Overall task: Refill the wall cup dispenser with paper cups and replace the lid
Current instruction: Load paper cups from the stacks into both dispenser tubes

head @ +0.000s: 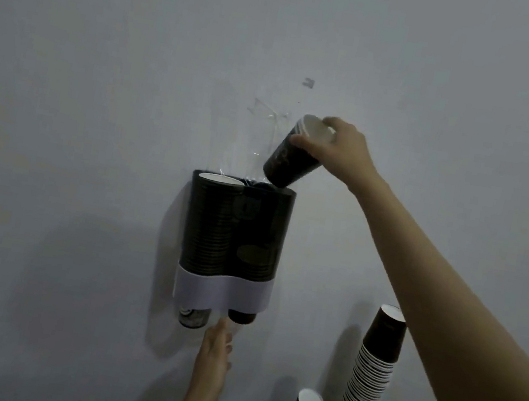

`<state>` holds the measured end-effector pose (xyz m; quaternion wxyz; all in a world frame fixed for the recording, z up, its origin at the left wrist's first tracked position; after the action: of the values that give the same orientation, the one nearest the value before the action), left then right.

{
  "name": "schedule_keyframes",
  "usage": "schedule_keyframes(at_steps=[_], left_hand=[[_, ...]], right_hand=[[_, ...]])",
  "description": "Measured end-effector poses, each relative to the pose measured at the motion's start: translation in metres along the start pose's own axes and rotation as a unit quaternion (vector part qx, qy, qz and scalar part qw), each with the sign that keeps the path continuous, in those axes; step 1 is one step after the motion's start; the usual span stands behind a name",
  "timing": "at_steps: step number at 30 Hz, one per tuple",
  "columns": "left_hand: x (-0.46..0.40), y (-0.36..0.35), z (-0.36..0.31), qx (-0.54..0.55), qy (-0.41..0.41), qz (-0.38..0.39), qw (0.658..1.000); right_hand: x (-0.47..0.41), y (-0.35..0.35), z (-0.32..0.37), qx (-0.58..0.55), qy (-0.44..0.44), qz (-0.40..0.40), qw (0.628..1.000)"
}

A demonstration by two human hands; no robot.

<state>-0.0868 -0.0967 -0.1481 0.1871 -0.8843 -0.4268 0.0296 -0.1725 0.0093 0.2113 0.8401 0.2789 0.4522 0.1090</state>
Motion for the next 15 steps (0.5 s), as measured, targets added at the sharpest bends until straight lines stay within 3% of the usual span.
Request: schedule_keyframes(at_steps=[5,10,15], left_hand=[[-0.005,0.007,0.007,0.006,0.004,-0.005,1.000],[-0.007,0.006,0.019,0.001,0.024,-0.002,1.000],[-0.009,0.003,0.029,-0.011,0.039,0.000,0.999]], right_hand=[[-0.022,-0.081,0.009,0.205,0.053,0.153,0.965],[-0.003,-0.135,-0.023,0.234,0.032,0.260,0.936],[0.004,-0.140,-0.032,0.204,0.028,0.260,0.943]])
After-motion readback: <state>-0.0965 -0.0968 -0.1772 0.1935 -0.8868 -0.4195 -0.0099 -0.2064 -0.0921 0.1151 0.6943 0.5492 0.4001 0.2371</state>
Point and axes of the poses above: each hand's wrist, its own x-axis away from the middle knuckle, its own y-axis out of the back of the hand, z = x × y, the point moved 9 cm from there along -x, towards the middle knuckle, and after that the axes turned 5 degrees about x, right-handed, at the moved point
